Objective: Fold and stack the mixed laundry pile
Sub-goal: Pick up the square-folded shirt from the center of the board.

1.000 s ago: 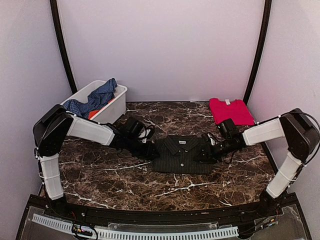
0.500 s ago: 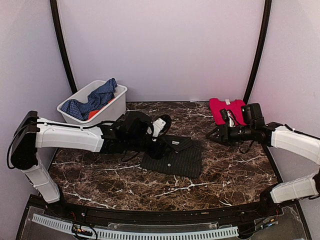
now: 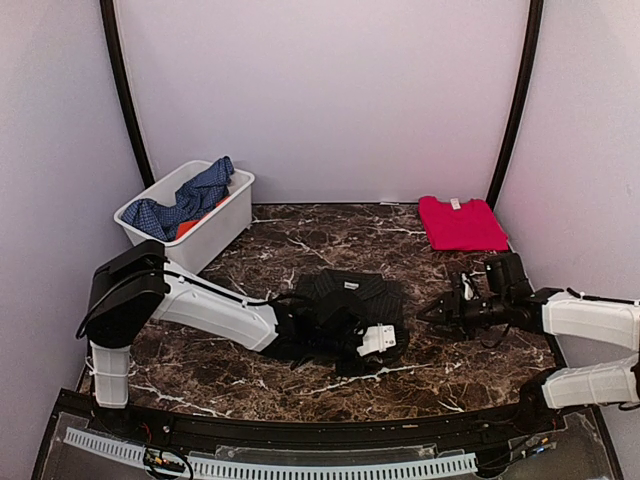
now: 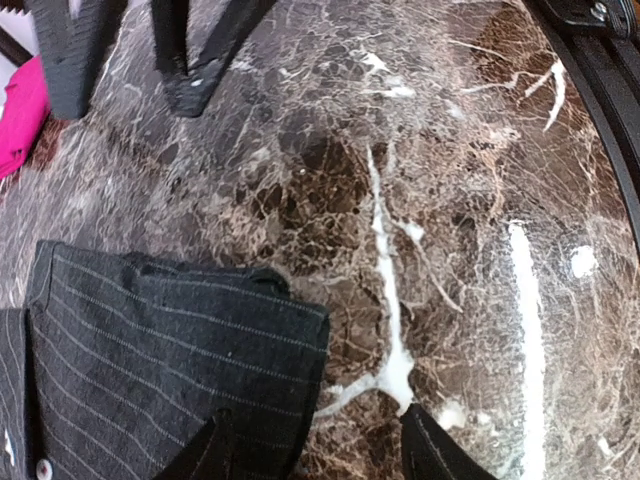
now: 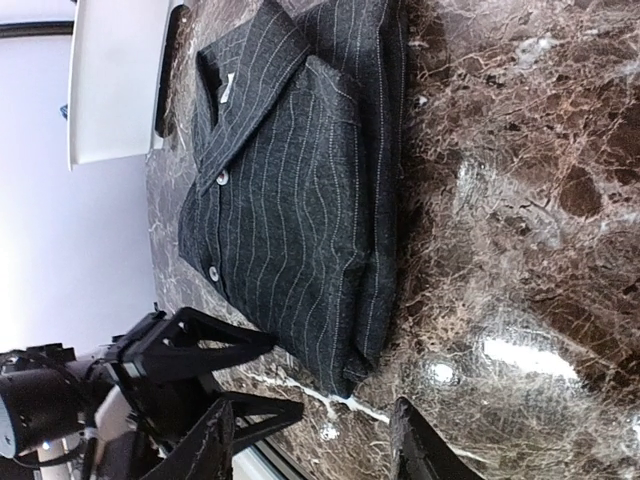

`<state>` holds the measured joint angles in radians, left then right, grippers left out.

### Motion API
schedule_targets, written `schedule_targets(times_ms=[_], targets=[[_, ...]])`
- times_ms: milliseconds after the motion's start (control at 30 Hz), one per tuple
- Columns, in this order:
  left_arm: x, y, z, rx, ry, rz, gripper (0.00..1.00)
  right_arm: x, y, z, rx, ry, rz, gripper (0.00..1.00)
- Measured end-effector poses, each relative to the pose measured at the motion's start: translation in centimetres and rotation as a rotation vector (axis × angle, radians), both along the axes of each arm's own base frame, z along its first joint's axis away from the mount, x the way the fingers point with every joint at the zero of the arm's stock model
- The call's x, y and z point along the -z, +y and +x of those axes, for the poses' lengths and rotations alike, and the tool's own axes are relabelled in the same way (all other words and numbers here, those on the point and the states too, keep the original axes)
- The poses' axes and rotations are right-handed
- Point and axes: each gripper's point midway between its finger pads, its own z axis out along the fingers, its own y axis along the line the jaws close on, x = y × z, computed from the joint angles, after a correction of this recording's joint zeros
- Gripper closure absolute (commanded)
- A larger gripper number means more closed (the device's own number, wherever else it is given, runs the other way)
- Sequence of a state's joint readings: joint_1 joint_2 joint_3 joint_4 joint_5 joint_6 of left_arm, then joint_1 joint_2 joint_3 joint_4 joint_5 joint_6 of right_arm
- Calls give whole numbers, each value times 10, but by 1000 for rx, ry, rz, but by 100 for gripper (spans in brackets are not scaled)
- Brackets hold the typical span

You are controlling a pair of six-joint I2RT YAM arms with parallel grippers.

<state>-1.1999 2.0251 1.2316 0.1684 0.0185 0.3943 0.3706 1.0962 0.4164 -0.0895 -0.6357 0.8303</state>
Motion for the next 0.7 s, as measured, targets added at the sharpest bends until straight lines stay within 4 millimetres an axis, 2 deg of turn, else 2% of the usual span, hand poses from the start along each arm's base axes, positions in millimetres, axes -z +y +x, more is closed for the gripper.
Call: schedule_targets(times_ms=[100,267,433,467,533,700], targets=[[6,-9,-2,62,-47,17,50,-5,1,2,20,-6,30,48],[12,-19,2,125,-115,42,61,-9,3,4,37,-13,69,41],[26,-23,10,141,-168,70,85,-1,3,-1,60,19,98,36],[24,-25,12,138,-181,62,92,0,3,-1,65,22,105,35],[23,-28,17,123,-196,51,99,3,3,-1,78,33,116,34],[12,-37,24,70,-179,-19,100,13,5,5,108,72,132,32]])
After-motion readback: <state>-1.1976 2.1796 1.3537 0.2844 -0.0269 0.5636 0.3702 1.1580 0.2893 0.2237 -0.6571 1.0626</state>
